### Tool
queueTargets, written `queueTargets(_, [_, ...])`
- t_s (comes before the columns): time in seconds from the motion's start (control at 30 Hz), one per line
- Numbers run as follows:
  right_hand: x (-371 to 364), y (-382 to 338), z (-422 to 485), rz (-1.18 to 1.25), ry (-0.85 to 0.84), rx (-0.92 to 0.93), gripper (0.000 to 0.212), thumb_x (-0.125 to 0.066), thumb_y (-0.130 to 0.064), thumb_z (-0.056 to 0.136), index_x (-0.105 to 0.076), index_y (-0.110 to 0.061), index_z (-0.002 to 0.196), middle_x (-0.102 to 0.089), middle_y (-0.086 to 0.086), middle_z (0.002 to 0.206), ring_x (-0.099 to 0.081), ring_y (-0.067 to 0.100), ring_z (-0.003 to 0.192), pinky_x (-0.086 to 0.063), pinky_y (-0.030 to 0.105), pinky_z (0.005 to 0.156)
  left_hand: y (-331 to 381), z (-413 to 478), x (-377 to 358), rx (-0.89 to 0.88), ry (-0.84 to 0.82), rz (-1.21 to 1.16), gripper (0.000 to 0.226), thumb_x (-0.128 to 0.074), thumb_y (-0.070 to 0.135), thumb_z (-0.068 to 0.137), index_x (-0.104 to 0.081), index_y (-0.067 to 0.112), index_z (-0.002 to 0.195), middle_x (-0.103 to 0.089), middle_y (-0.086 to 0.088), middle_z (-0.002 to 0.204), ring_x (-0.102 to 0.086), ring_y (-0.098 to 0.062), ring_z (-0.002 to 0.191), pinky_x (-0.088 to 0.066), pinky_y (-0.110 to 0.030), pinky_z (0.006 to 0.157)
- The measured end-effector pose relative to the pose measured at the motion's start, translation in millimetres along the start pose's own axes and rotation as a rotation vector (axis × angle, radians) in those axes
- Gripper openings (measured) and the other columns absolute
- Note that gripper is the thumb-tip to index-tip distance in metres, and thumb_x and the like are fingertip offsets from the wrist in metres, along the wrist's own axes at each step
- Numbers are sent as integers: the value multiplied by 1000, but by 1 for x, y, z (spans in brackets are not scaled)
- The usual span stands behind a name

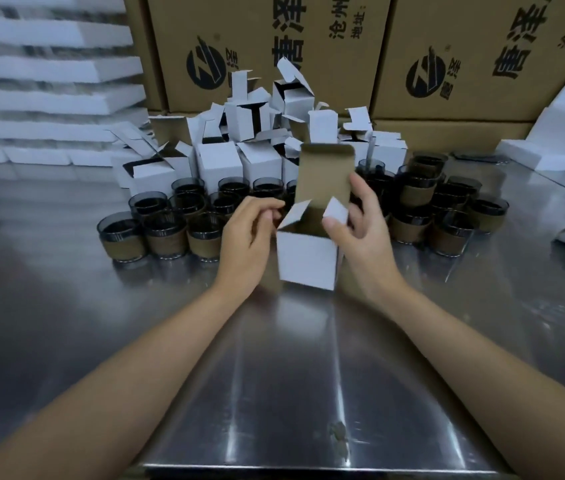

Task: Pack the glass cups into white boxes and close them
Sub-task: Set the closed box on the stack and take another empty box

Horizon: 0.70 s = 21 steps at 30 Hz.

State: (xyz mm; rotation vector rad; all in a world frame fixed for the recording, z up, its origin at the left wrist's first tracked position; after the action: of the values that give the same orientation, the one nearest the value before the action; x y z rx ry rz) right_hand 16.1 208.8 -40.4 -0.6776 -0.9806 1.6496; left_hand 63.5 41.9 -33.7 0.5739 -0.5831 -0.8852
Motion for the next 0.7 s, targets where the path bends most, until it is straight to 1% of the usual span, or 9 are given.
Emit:
queueTargets(0.07, [-16, -3, -5, -54, -87, 64, 72, -65, -25, 85, -28, -18, 146, -43, 7, 147, -44, 15, 135, -37, 47, 112, -9, -4, 2, 158, -22, -153, 19, -49, 22, 96, -61, 17, 109, -59, 5, 87, -56, 1, 78, -43, -13, 72])
queueTargets(0.17, [-32, -5, -5, -95, -153, 98, 66, -61, -27, 90, -31, -16, 148, -42, 6, 148, -39, 16, 139, -31, 48, 116, -12, -6, -2, 239, -86, -211, 23, -56, 35, 88, -59, 21, 106, -51, -6, 82, -50, -4, 74, -42, -13, 71])
queueTargets(0.27, [-32, 2, -5, -85, -162, 82, 71, -60, -25, 93, -23, -14, 152, -38, 3, 153, -34, 14, 142, -29, 44, 118, -18, -2, -4, 279, -118, -177, 32, -66, 39, 80, -60, 24, 107, -37, 6, 70, -39, -6, 67, -36, -17, 64])
queueTargets(0.37, [-24, 4, -6, -65, -109, 67, 62, -61, -19, 92, -29, -24, 145, -40, 0, 151, -37, 9, 140, -33, 39, 116, -24, -1, -4, 303, -121, -151, 31, -69, 32, 85, -57, 22, 111, -36, -2, 70, -38, -10, 66, -35, -22, 63])
queueTargets(0.43, [-21, 4, -6, -76, -71, 69, 53, -59, -18, 91, -31, -33, 133, -43, -6, 142, -41, 7, 137, -37, 37, 114, -23, -2, -1, 301, -56, -174, 27, -60, 33, 90, -54, 21, 114, -47, -5, 75, -49, -10, 71, -40, -20, 70])
queueTargets(0.5, [-21, 1, -7, -124, -55, 92, 43, -54, -21, 92, -32, -32, 128, -45, -9, 135, -43, 8, 135, -38, 29, 111, -28, -1, 8, 331, 80, -231, 23, -46, 32, 90, -54, 26, 111, -60, 5, 86, -57, 0, 80, -43, -17, 77])
queueTargets(0.53, [-20, -2, -7, -169, -44, 112, 38, -49, -23, 93, -34, -30, 127, -48, -7, 131, -46, 10, 131, -39, 23, 108, -33, -2, 12, 371, 132, -258, 23, -41, 28, 89, -54, 31, 108, -61, 7, 87, -58, -2, 80, -45, -21, 75])
queueTargets(0.6, [-14, -9, -6, -295, 3, 170, 28, -40, -22, 95, -46, -23, 122, -53, -3, 125, -52, 9, 119, -41, 16, 97, -41, -3, 13, 433, 123, -279, 29, -34, 18, 92, -53, 36, 104, -63, 4, 77, -60, -11, 71, -48, -30, 63])
queueTargets(0.7, [-4, -9, -1, -361, 79, 163, 27, -36, -16, 92, -59, -7, 103, -51, -10, 129, -53, 10, 117, -44, 27, 94, -45, -5, 5, 472, 23, -234, 35, -28, 8, 96, -55, 30, 98, -62, 6, 63, -58, -11, 56, -45, -23, 47])
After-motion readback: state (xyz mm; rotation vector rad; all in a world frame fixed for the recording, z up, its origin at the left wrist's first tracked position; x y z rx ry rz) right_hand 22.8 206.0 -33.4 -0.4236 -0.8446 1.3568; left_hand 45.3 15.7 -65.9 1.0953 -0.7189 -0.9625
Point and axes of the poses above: each hand's wrist, its own z-axis towards the middle knuckle, its own x-axis out of the back of the hand, y = z × x, the point moved 9 cm from there along z, towards the middle knuckle
